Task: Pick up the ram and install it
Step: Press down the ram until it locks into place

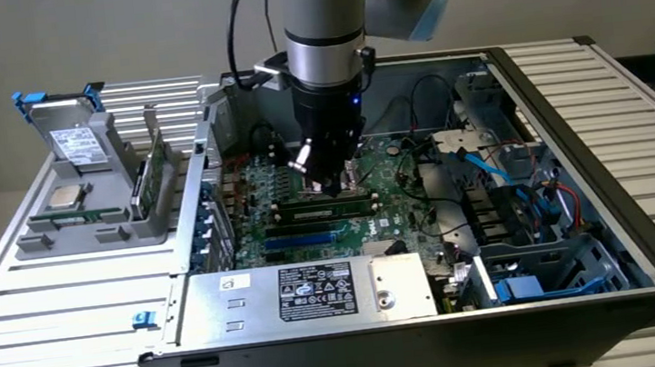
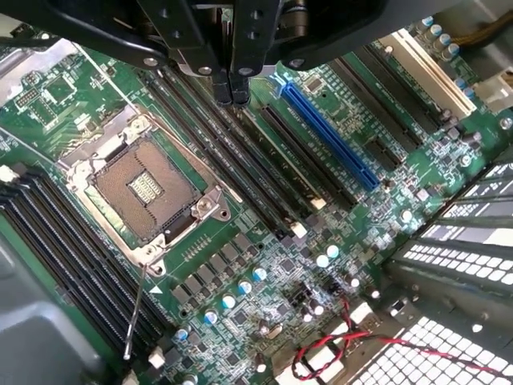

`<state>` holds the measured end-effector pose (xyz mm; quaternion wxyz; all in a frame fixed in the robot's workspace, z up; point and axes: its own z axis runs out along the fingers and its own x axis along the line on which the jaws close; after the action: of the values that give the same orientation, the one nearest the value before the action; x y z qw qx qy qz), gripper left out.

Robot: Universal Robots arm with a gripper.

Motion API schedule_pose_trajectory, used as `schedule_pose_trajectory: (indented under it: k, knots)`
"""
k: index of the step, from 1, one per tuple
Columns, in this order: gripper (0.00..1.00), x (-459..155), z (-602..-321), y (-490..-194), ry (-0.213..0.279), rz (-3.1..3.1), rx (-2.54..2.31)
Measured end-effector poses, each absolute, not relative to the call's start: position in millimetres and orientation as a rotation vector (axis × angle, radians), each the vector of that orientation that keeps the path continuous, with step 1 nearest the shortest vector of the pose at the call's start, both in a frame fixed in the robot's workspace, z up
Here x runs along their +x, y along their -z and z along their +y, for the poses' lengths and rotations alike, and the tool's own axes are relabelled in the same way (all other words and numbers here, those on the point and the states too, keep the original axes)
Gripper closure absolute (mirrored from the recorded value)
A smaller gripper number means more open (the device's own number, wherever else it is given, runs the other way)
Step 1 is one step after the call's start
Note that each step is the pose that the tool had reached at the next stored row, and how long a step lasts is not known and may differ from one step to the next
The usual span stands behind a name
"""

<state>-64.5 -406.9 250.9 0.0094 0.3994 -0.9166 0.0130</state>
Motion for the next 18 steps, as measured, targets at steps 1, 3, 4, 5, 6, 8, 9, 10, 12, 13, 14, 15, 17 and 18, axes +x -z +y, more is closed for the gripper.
schedule_pose_trajectory:
  k: [1, 3, 4, 5, 6, 8, 9, 10, 12, 13, 14, 15, 17, 18]
  knots:
    - [0.89, -64.6, -406.9, -251.0, -0.040, -2.873, 1.223]
    - [0.89, -64.5, -406.9, -250.9, -0.040, -2.891, 1.178]
    - [0.89, -64.6, -406.9, -251.0, -0.040, -2.900, 1.155]
    - [0.89, -64.6, -406.9, -251.0, -0.039, -2.909, 1.132]
    - [0.89, -64.5, -406.9, -250.9, -0.039, -2.918, 1.108]
    - [0.89, -64.6, -406.9, -250.9, -0.039, -2.936, 1.060]
    - [0.89, -64.5, -406.9, -250.9, -0.038, -2.944, 1.036]
    - [0.89, -64.5, -406.9, -250.9, -0.038, -2.952, 1.012]
    - [0.89, -64.5, -406.9, -250.9, -0.037, -2.967, 0.966]
    - [0.89, -64.5, -406.9, -250.9, -0.037, -2.974, 0.943]
    - [0.89, -64.6, -406.9, -250.9, -0.037, -2.982, 0.917]
    - [0.89, -64.5, -406.9, -250.9, -0.037, -2.989, 0.894]
    - [0.89, -64.5, -406.9, -250.9, -0.036, -3.002, 0.846]
    - [0.89, -64.6, -406.9, -250.9, -0.036, -3.009, 0.822]
